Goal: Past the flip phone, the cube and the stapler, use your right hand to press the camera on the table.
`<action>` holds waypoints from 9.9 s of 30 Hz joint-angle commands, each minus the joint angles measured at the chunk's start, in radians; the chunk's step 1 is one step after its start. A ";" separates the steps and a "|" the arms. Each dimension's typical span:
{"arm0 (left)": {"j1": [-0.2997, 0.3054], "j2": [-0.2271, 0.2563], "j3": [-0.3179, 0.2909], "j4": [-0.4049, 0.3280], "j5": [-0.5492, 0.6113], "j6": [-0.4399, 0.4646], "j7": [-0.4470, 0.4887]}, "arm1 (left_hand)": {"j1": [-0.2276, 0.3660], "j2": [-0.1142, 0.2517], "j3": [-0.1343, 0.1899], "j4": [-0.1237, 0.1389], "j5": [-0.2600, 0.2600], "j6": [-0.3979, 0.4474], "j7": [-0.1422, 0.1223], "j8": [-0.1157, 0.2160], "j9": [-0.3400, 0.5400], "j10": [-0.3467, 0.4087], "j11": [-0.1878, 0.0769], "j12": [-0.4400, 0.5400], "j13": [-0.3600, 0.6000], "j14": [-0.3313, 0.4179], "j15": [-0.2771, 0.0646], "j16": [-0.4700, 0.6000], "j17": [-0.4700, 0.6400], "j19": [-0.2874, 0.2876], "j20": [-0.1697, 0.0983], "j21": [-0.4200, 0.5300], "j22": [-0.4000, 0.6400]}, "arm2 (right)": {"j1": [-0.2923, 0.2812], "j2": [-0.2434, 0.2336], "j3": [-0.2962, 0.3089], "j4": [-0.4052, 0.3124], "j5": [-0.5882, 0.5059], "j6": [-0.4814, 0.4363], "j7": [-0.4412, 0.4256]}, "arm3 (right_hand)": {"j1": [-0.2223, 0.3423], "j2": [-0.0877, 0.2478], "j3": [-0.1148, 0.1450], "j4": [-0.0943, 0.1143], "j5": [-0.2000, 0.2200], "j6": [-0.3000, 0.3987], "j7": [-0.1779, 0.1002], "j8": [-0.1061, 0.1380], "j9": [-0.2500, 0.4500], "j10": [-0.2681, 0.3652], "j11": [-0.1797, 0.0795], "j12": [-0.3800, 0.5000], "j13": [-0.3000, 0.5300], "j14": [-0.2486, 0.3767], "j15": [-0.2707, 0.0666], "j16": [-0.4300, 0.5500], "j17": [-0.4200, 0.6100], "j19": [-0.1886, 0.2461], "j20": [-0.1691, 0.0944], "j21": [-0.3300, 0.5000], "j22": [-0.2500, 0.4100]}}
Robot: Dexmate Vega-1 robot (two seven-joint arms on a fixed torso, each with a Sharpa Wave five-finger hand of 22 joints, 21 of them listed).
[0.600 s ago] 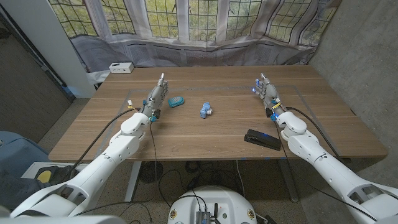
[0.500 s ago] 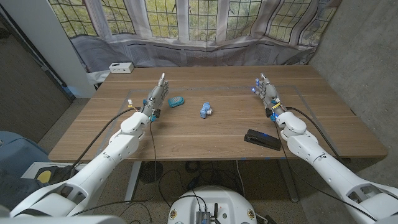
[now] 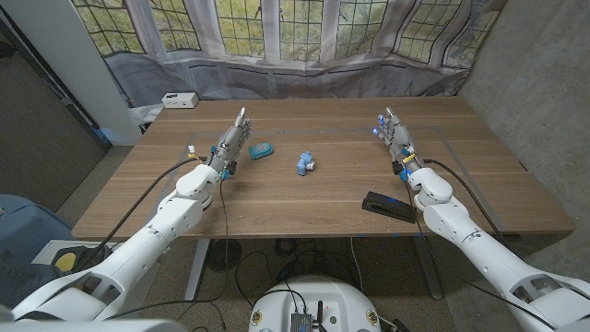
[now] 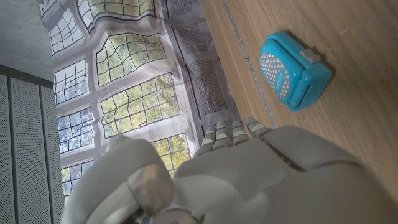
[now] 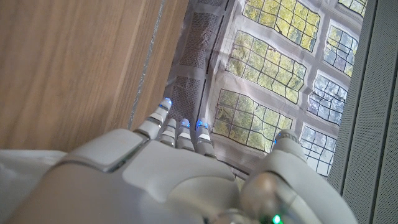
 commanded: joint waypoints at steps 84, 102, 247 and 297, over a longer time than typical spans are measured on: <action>0.012 0.061 -0.012 -0.062 0.085 -0.073 -0.001 | 0.057 0.016 0.011 -0.026 -0.011 0.240 0.001 0.010 0.005 0.238 0.004 0.036 0.007 0.253 -0.009 0.011 0.005 0.237 0.041 0.028 0.003 | -0.236 -0.042 0.008 -0.327 -0.150 0.165 -0.096 | 0.005 0.008 -0.001 -0.009 0.004 0.082 -0.010 0.007 0.004 0.076 -0.006 0.005 0.004 0.051 -0.007 0.004 -0.002 0.036 -0.002 -0.014 0.003; 0.030 0.090 -0.024 -0.072 0.081 -0.082 -0.020 | 0.063 0.019 0.015 -0.028 -0.012 0.248 0.000 0.007 0.005 0.250 0.006 0.035 0.008 0.273 -0.010 0.012 0.006 0.250 0.047 0.026 0.003 | -0.251 -0.037 -0.008 -0.365 -0.298 0.175 -0.173 | 0.013 0.011 0.001 -0.014 0.003 0.096 -0.006 0.006 0.004 0.090 -0.008 0.002 0.004 0.079 -0.017 0.009 -0.004 0.069 -0.007 -0.008 0.003; 0.018 0.066 -0.026 0.015 0.014 -0.188 -0.171 | 0.096 0.037 0.054 -0.034 -0.025 0.294 -0.006 -0.002 0.007 0.272 -0.001 0.005 0.011 0.271 -0.012 -0.010 0.007 0.231 0.070 -0.004 0.006 | -0.055 -0.224 -0.319 -0.730 -1.350 -0.552 -0.195 | 0.057 0.066 0.037 -0.024 -0.005 0.329 -0.229 -0.001 0.005 -0.221 -0.111 -0.047 0.012 -0.313 0.007 -0.045 -0.001 -0.417 0.172 -0.049 0.011; -0.019 0.045 0.004 0.046 0.016 -0.183 -0.211 | 0.100 0.037 0.068 -0.033 -0.029 0.298 -0.006 -0.006 0.007 0.278 -0.002 -0.001 0.012 0.269 -0.013 -0.010 0.007 0.223 0.078 -0.005 0.006 | 0.027 -0.176 -0.407 -0.628 -1.329 -0.611 -0.119 | 0.079 0.090 0.062 -0.034 -0.011 0.370 -0.230 0.003 0.006 -0.253 -0.127 -0.034 0.011 -0.329 0.005 -0.034 -0.002 -0.457 0.177 -0.038 0.012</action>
